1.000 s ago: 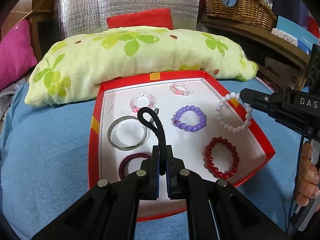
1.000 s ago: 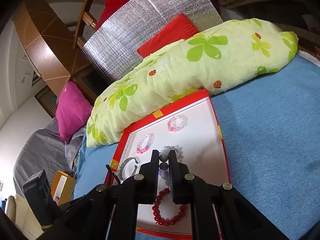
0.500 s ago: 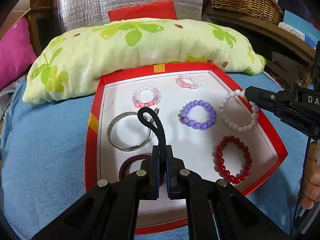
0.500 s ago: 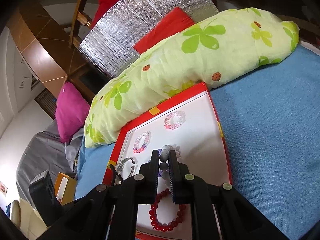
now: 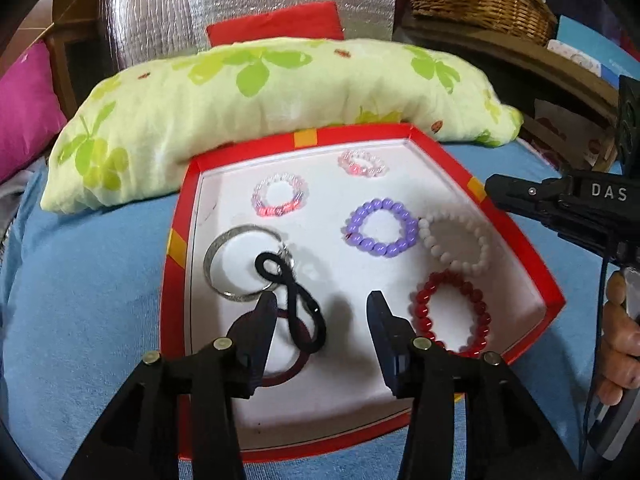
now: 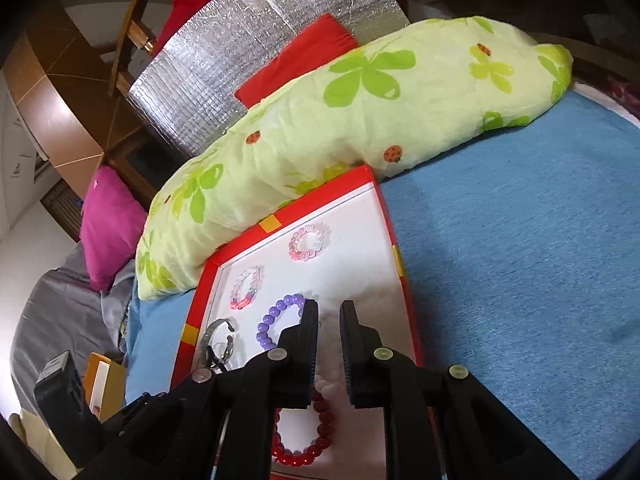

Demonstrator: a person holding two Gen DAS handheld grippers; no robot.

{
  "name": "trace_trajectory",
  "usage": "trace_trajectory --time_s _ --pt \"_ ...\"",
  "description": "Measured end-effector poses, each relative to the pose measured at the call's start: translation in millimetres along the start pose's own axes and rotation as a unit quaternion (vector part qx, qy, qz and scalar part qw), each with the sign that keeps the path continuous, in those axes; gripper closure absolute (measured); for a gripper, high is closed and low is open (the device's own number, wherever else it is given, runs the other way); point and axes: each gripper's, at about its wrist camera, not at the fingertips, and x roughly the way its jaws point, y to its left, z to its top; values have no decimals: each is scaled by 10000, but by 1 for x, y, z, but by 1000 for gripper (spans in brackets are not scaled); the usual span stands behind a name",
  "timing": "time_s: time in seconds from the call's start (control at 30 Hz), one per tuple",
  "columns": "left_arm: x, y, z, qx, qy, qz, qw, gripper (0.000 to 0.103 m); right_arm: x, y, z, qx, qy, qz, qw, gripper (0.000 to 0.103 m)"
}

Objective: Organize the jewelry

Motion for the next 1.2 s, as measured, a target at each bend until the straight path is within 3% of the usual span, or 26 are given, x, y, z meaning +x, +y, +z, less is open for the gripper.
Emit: trace_trajectory --time_s 0.13,0.3,0.5,0.67,0.77,0.97,1.1,1.2 --pt "-13 1 3 -78 -186 16 9998 38 -11 6 1 -112 -67 -60 9999 80" --pt "-22 -1 -3 -212 -229 156 9994 29 -39 9 1 -32 -279 7 9996 47" --pt "-33 -5 -17 -339 -72 576 9977 27 -69 12 -7 -204 -404 -71 9990 47" --pt "-72 -9 -42 -169 -270 1361 9902 23 -100 14 -24 -558 -429 -428 9966 47" --pt "-105 -9 -58 -296 -357 1622 9857 22 -128 12 -47 -777 -471 -690 9935 47" --pt "-181 -21 -107 -381 -592 1855 9801 16 -197 16 -110 -1213 -596 -983 9859 47" --pt "-224 -32 -128 -476 -557 1698 9827 16 -250 18 -159 -1502 -680 -1118 9800 47" --pt "-254 -42 -131 -452 -646 1650 9831 16 -288 23 -176 -1489 -836 -1066 9795 47"
